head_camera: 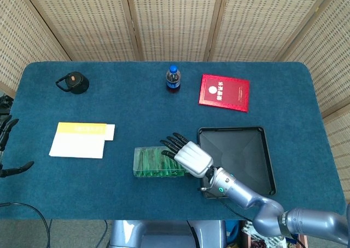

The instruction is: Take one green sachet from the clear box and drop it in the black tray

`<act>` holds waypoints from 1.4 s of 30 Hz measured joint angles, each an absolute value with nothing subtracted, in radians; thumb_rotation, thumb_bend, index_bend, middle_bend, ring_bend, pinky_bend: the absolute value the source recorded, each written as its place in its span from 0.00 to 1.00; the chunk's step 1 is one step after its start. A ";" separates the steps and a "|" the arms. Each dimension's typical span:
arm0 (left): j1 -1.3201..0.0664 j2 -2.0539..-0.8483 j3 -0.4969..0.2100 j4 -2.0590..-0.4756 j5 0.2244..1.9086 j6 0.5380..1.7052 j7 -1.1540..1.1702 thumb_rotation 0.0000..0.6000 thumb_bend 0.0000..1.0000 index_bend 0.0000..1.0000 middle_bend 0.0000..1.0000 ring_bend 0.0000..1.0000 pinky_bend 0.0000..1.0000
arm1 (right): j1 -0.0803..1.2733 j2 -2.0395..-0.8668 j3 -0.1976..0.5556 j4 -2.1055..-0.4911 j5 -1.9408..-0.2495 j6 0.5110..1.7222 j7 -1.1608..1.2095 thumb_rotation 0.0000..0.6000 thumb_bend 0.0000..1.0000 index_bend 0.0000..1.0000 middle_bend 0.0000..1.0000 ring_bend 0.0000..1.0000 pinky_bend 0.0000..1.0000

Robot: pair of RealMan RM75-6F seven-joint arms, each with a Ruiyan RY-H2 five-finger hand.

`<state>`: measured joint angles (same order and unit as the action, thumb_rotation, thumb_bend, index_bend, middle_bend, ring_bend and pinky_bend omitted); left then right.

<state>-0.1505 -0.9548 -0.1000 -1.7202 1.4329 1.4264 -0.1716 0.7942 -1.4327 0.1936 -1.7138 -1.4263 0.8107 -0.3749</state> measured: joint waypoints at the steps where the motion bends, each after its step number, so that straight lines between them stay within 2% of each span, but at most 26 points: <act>1: -0.150 -0.954 -0.101 -1.719 1.432 1.426 -0.176 1.00 0.12 0.00 0.00 0.00 0.00 | 0.798 -1.439 0.195 -1.708 -1.418 0.811 -0.381 1.00 0.27 0.35 0.16 0.00 0.00; 6: -0.151 -0.950 -0.102 -1.717 1.431 1.424 -0.189 1.00 0.12 0.00 0.00 0.00 0.00 | 0.815 -1.469 0.207 -1.682 -1.387 0.818 -0.415 1.00 0.39 0.42 0.22 0.01 0.00; 14: -0.149 -0.942 -0.102 -1.714 1.432 1.423 -0.213 1.00 0.12 0.00 0.00 0.00 0.00 | 0.838 -1.517 0.222 -1.654 -1.374 0.870 -0.472 1.00 0.56 0.46 0.26 0.05 0.02; 22: -0.149 -0.935 -0.103 -1.711 1.433 1.421 -0.236 1.00 0.12 0.00 0.00 0.00 0.00 | 0.872 -1.529 0.274 -1.661 -1.342 0.892 -0.501 1.00 0.57 0.46 0.26 0.05 0.02; 28: -0.148 -0.929 -0.104 -1.709 1.431 1.420 -0.255 1.00 0.12 0.00 0.00 0.00 0.00 | 0.914 -1.547 0.328 -1.642 -1.256 0.892 -0.542 1.00 0.57 0.46 0.25 0.05 0.02; 42: -0.150 -0.917 -0.105 -1.700 1.429 1.405 -0.299 1.00 0.12 0.00 0.00 0.00 0.00 | 1.040 -1.668 0.401 -1.469 -1.008 0.906 -0.690 1.00 0.57 0.46 0.20 0.05 0.02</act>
<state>-0.1503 -0.9173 -0.1048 -1.6998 1.4293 1.4054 -0.2993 1.0403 -1.6683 0.4013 -1.4689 -1.0084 0.9057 -0.6899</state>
